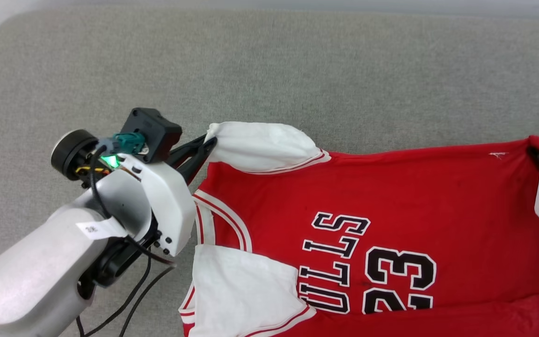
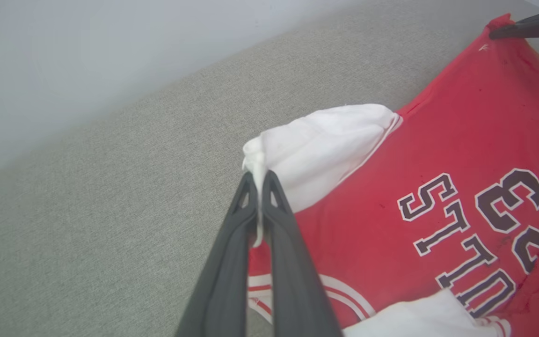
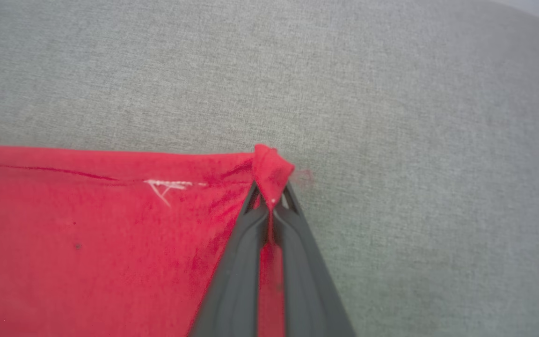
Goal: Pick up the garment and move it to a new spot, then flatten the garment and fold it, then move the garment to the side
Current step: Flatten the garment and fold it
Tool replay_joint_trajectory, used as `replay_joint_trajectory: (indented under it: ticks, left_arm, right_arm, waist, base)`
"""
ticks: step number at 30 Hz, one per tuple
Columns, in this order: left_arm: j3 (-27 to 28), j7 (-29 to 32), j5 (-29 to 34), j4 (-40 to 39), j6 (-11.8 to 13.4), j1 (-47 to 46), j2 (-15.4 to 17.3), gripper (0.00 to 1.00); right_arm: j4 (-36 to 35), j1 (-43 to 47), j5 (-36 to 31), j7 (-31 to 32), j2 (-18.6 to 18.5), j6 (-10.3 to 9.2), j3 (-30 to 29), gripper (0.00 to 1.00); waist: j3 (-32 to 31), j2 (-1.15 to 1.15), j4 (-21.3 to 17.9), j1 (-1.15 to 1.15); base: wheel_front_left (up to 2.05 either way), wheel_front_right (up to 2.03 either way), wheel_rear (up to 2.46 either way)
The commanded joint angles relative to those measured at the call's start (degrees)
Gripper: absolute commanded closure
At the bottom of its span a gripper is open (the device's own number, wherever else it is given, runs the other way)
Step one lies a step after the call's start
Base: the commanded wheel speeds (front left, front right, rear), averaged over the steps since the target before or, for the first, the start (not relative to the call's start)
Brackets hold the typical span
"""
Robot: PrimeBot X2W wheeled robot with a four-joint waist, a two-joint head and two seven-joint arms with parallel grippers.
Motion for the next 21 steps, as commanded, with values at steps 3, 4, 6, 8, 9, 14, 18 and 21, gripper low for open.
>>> replay_joint_trajectory:
  ticks: [3, 4, 6, 8, 9, 14, 18, 21]
  left_arm:
    - [0.59, -1.36, -1.01, 0.05, 1.08, 2.67, 0.61, 1.0]
    - [0.66, -1.75, -1.41, -0.04, 1.39, 3.57, 0.83, 1.0]
    - [0.73, -2.56, -2.02, -0.57, 2.13, 5.53, 1.19, 1.0]
    - [0.79, -3.27, -2.76, -1.27, 2.85, 7.59, 1.51, 1.0]
    - [0.83, -3.75, -3.14, -1.59, 3.24, 8.69, 1.66, 1.0]
    - [1.61, -6.73, -5.91, -3.27, 5.47, 15.26, 2.88, 1.0]
    - [1.2, -8.56, -8.67, -4.17, 6.36, 20.96, 2.87, 1.0]
    - [0.59, -9.57, -9.77, -4.27, 6.8, 24.18, 3.3, 1.0]
  right_arm:
    - [-0.31, 2.68, 1.21, -2.46, -0.1, -0.09, -0.16, 1.0]
    - [-0.51, 3.55, 1.67, -3.31, 0.08, -0.09, -0.37, 1.0]
    - [-1.31, 5.7, 2.86, -4.74, 0.34, -0.09, -0.46, 1.0]
    - [-2.32, 8.22, 4.37, -5.89, 0.48, -0.09, -0.86, 1.0]
    - [-2.92, 9.57, 5.31, -6.38, 0.59, -0.09, -0.78, 1.0]
    - [-5.54, 16.73, 8.96, -7.95, 1.23, -0.09, -2.41, 1.0]
    - [-7.35, 21.98, 10.58, -8.47, 0.64, -0.09, -3.5, 1.0]
    - [-8.48, 25.0, 11.99, -8.12, 0.31, -0.09, -3.44, 1.0]
  waist:
    - [-3.27, 0.0, -0.55, 0.0]
    - [-4.06, 0.0, -0.61, 0.0]
    - [-5.6, 0.0, -0.66, 0.0]
    - [-6.96, 0.0, -0.54, 0.0]
    - [-7.65, 0.0, -0.46, 0.0]
    - [-10.48, 0.0, -0.04, 0.0]
    - [-11.69, 0.0, 0.37, 0.0]
    - [-12.32, 0.0, 0.52, 0.0]
  base:
    - [0.0, 0.0, 0.0]
    - [0.0, 0.0, 0.0]
    - [0.0, 0.0, 0.0]
    - [0.0, 0.0, 0.0]
    - [0.0, 0.0, 0.0]
    - [0.0, 0.0, 0.0]
    - [0.0, 0.0, 0.0]
    - [0.0, 0.0, 0.0]
